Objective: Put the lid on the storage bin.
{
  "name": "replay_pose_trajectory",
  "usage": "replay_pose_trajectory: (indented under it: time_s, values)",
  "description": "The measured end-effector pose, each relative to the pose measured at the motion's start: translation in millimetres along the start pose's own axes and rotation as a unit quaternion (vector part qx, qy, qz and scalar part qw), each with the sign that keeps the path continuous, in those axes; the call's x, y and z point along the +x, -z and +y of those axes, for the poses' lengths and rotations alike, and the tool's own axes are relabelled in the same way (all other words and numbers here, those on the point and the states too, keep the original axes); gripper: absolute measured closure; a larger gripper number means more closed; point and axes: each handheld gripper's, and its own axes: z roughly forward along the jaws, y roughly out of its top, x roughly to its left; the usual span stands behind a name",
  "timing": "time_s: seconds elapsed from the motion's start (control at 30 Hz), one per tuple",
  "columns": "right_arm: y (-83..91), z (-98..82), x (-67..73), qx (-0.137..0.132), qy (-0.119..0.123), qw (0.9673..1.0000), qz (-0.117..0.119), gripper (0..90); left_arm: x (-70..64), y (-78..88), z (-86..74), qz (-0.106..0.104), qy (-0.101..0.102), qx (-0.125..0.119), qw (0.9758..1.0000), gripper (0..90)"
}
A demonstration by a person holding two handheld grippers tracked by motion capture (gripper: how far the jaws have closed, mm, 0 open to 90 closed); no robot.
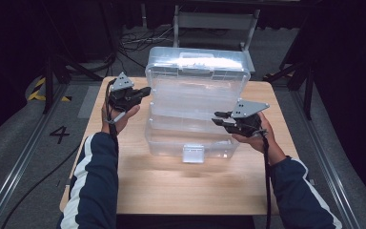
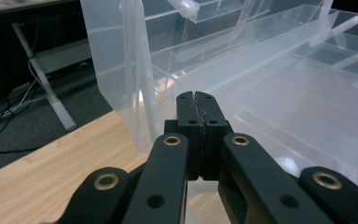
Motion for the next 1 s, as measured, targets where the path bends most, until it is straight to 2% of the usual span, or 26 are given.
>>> replay_pose_trajectory:
  time_s: [0.23,0.33,0.67,0.77,1.0]
  values:
    - [0.6,-1.3,2.3,0.003,0.003,1.0000,0.001,74.1,-2.2,-1.0,5.9,0.003,-0.012,0.001,0.9999,90.0]
    - [0.9,-2.2,4.9,0.007,0.006,1.0000,0.003,74.0,-2.4,0.8,7.2,0.001,-0.006,-0.003,1.0000,90.0]
    - [1.0,-4.1,11.0,0.014,0.013,0.9998,0.001,73.7,-5.5,4.3,8.3,0.004,-0.015,-0.007,0.9999,90.0]
    - [1.1,-4.9,11.1,0.013,0.012,0.9998,0.002,73.6,-6.0,5.7,7.2,0.000,-0.012,-0.011,0.9999,90.0]
    - [1.9,-7.1,14.2,0.017,0.012,0.9998,-0.001,72.4,-8.5,9.7,7.8,-0.004,-0.022,-0.008,0.9997,90.0]
